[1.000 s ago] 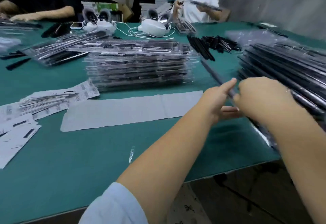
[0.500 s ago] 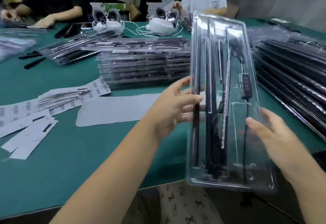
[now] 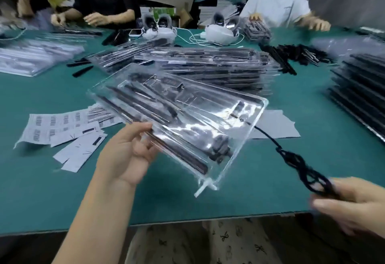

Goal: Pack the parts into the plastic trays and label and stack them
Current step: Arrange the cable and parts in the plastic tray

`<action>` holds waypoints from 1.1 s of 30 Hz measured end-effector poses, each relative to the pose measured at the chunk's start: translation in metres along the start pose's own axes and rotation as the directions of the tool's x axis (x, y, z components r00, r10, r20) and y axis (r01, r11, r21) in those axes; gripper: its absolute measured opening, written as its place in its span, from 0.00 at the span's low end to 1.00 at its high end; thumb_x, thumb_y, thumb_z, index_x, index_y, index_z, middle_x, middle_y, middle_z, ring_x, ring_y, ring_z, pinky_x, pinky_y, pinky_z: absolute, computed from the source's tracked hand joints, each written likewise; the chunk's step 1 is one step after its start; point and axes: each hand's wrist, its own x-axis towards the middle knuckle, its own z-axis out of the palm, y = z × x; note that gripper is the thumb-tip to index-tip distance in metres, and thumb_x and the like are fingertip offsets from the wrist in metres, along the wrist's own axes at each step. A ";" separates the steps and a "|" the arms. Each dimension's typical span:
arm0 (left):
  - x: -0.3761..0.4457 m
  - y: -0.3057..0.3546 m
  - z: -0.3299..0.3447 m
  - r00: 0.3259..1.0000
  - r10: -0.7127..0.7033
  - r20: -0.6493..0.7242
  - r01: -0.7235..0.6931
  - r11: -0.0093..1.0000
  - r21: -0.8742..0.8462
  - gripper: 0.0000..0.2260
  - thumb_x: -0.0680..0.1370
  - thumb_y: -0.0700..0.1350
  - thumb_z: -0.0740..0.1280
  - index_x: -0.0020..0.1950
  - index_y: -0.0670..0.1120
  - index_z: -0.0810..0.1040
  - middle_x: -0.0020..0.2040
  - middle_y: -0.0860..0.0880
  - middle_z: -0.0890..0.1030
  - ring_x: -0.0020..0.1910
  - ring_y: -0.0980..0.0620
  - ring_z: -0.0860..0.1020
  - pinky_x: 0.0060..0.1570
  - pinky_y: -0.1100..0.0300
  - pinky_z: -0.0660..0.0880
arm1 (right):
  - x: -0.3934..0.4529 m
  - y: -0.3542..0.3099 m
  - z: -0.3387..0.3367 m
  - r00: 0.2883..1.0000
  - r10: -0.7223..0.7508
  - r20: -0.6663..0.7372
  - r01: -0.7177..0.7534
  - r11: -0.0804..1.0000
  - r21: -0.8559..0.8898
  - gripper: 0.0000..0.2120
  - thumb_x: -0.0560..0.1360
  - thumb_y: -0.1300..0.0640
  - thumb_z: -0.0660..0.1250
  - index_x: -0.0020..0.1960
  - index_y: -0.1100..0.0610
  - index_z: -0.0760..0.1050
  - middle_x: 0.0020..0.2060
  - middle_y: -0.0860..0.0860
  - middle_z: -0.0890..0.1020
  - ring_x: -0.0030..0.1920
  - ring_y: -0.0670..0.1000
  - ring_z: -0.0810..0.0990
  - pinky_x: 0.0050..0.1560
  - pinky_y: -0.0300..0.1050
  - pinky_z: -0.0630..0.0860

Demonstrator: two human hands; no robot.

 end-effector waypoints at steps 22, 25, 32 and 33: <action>0.001 -0.018 0.020 0.906 -0.409 0.110 0.231 0.694 0.682 0.07 0.73 0.47 0.68 0.43 0.45 0.84 0.38 0.45 0.83 0.28 0.53 0.77 0.23 0.64 0.72 | 0.159 -0.130 0.011 0.843 -0.406 -0.353 0.058 0.721 -0.690 0.21 0.76 0.48 0.60 0.37 0.63 0.79 0.34 0.58 0.83 0.38 0.58 0.80 0.40 0.44 0.76; 0.048 0.013 0.034 0.998 0.016 -0.064 0.027 0.781 0.624 0.05 0.76 0.44 0.65 0.44 0.46 0.80 0.33 0.50 0.82 0.25 0.57 0.75 0.23 0.66 0.72 | 0.169 -0.130 -0.015 0.562 -0.526 -0.639 0.166 0.828 -0.536 0.14 0.76 0.50 0.62 0.40 0.59 0.78 0.37 0.53 0.80 0.41 0.56 0.77 0.41 0.47 0.72; 0.194 0.083 0.035 0.776 0.476 -0.414 -0.129 0.763 0.634 0.15 0.76 0.47 0.63 0.61 0.43 0.70 0.41 0.50 0.70 0.39 0.51 0.69 0.43 0.59 0.70 | 0.223 -0.117 -0.085 0.400 -0.186 -0.898 0.122 0.981 -0.149 0.32 0.72 0.38 0.62 0.71 0.52 0.65 0.68 0.56 0.66 0.68 0.58 0.63 0.68 0.55 0.61; 0.207 0.087 0.031 0.765 0.461 -0.449 -0.103 0.776 0.622 0.21 0.76 0.49 0.63 0.67 0.43 0.67 0.44 0.50 0.71 0.41 0.52 0.69 0.44 0.59 0.70 | 0.231 -0.115 -0.090 0.432 -0.175 -0.885 0.104 0.984 -0.144 0.34 0.71 0.35 0.61 0.72 0.51 0.63 0.70 0.56 0.64 0.69 0.58 0.62 0.69 0.57 0.60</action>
